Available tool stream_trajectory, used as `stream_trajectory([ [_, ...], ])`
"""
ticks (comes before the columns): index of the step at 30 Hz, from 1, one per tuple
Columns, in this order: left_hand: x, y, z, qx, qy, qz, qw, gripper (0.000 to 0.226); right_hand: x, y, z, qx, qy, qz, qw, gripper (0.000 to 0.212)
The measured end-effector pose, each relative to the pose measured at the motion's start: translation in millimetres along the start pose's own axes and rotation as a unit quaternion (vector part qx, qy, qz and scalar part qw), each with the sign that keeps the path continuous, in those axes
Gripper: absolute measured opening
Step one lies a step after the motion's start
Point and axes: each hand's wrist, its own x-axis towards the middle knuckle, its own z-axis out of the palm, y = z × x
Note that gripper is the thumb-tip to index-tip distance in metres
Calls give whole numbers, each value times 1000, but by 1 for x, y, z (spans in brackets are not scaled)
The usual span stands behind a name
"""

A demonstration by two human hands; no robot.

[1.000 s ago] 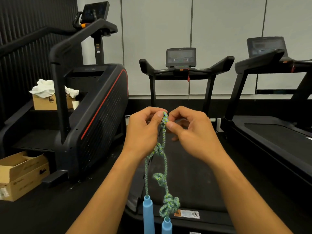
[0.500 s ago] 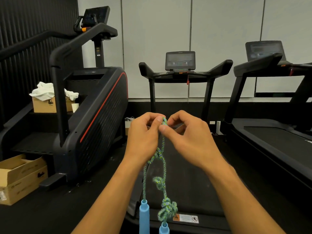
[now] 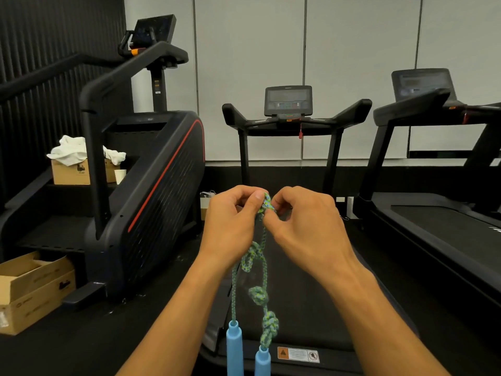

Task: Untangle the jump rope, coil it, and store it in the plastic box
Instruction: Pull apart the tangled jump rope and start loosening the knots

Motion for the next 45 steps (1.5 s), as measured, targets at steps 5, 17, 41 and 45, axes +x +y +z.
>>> stream_trajectory([
  [5, 1, -1, -5, -23, -18, -20, 999, 19, 2, -1, 0, 86, 21, -26, 996, 13],
  [17, 4, -7, -9, 8, -1, -21, 1000, 19, 5, 6, 8, 339, -2, 108, 935, 6],
  [41, 2, 8, -19, -26, -24, -46, 998, 27, 3, 7, 12, 498, -149, 222, 825, 15],
  [45, 2, 11, -21, -56, -37, -66, 996, 29, 5, 14, -2, 495, -192, 233, 815, 17],
])
